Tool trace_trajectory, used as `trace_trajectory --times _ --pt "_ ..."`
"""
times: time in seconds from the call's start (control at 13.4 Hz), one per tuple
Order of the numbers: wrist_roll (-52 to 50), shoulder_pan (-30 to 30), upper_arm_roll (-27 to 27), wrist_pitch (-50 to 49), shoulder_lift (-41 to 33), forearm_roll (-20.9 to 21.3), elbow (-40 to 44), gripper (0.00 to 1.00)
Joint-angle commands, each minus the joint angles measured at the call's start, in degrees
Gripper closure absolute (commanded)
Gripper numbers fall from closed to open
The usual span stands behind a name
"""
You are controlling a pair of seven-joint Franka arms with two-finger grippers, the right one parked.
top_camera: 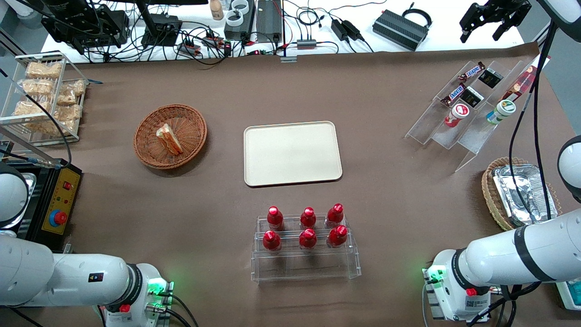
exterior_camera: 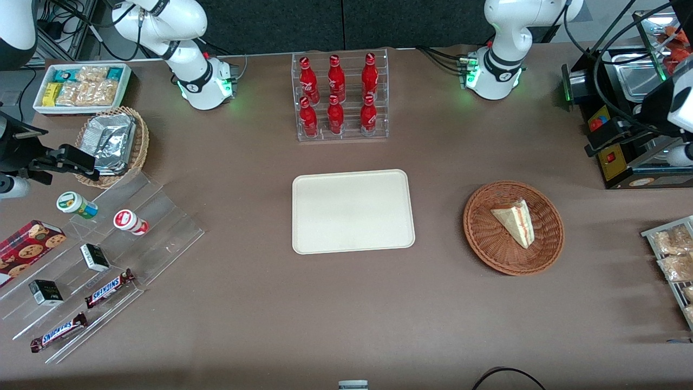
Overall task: Place sandwich from basket to tray
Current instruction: 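Move the left gripper toward the wicker basket with the sandwich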
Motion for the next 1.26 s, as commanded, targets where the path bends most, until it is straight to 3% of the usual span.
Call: trace_trajectory --times 0.0,0.22,0.89,1.19 --pt "1.13 -0.48 0.45 -0.66 -0.04 0.21 0.78 0.00" --pt "5.97 -0.13 0.53 0.22 1.18 0.30 0.78 0.00" --pt "5.80 0.31 1.24 0.48 9.62 0.47 -0.27 0.00" --pt "5.54 0.40 1.24 8.29 9.01 1.27 -8.69 0.00"
